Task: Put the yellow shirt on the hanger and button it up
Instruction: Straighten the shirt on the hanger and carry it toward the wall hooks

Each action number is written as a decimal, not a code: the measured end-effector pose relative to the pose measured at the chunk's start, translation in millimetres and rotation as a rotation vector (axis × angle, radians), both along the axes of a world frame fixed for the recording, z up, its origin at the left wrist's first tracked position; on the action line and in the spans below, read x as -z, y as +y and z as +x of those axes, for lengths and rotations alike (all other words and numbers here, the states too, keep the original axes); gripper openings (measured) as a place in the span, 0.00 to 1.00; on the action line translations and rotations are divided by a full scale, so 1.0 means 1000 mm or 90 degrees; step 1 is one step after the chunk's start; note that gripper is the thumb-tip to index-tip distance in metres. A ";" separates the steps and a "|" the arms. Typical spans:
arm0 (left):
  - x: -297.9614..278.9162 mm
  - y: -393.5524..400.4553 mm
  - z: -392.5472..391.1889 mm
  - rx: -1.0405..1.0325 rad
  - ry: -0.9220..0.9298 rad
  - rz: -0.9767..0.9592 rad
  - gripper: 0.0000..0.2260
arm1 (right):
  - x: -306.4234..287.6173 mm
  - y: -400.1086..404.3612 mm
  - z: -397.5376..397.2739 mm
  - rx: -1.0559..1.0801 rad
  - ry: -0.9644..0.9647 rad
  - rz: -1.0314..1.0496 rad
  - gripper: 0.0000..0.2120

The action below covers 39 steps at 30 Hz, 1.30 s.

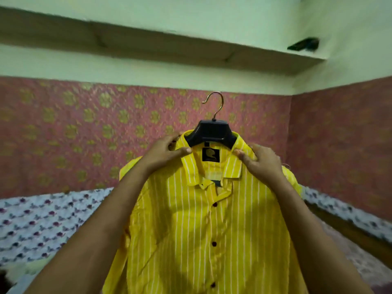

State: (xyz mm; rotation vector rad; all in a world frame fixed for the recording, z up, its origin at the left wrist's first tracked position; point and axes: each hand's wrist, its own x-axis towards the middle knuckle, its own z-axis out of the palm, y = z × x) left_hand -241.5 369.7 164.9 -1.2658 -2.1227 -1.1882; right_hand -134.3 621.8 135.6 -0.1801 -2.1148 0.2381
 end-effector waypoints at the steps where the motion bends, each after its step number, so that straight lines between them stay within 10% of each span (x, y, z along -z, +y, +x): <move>1: -0.011 0.001 0.003 -0.011 0.039 -0.008 0.18 | -0.008 -0.001 0.005 0.006 0.013 0.003 0.30; 6: -0.029 0.000 0.001 -0.122 0.164 -0.124 0.31 | -0.024 0.011 0.023 0.021 0.043 -0.010 0.32; 12: -0.023 -0.003 -0.008 -0.190 0.126 -0.300 0.16 | -0.032 0.035 0.039 0.038 0.014 0.044 0.31; 18: -0.001 -0.010 -0.003 -0.057 -0.097 -0.180 0.10 | -0.034 0.055 0.046 0.056 0.002 0.035 0.30; 21: 0.014 -0.018 -0.012 0.004 -0.226 -0.099 0.27 | -0.033 0.063 0.051 0.061 0.001 0.025 0.30; 29: 0.026 -0.026 -0.027 0.056 -0.414 -0.102 0.15 | -0.026 0.078 0.047 0.074 -0.018 0.009 0.29; 33: 0.024 -0.035 -0.029 -0.013 -0.373 -0.183 0.13 | -0.017 0.083 0.046 0.075 -0.039 -0.009 0.35; 39: 0.032 -0.027 -0.043 -0.282 -0.226 0.100 0.09 | -0.017 0.070 0.042 0.036 -0.065 -0.020 0.33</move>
